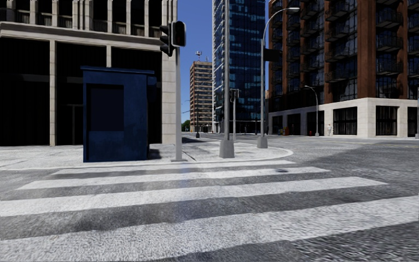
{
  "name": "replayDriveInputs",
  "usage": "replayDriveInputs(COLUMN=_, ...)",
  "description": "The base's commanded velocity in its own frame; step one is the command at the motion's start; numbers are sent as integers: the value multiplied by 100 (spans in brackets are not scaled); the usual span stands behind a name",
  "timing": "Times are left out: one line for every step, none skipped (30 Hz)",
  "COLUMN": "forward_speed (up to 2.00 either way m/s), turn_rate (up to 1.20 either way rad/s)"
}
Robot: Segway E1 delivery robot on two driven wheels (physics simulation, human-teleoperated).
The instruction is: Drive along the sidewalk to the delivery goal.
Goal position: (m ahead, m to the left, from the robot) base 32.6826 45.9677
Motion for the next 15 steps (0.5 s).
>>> replayDriveInputs(forward_speed=131, turn_rate=0)
replayDriveInputs(forward_speed=131, turn_rate=0)
replayDriveInputs(forward_speed=131, turn_rate=0)
replayDriveInputs(forward_speed=131, turn_rate=0)
replayDriveInputs(forward_speed=131, turn_rate=0)
replayDriveInputs(forward_speed=131, turn_rate=0)
replayDriveInputs(forward_speed=131, turn_rate=0)
replayDriveInputs(forward_speed=131, turn_rate=0)
replayDriveInputs(forward_speed=131, turn_rate=0)
replayDriveInputs(forward_speed=131, turn_rate=0)
replayDriveInputs(forward_speed=131, turn_rate=0)
replayDriveInputs(forward_speed=131, turn_rate=0)
replayDriveInputs(forward_speed=131, turn_rate=0)
replayDriveInputs(forward_speed=131, turn_rate=0)
replayDriveInputs(forward_speed=131, turn_rate=0)
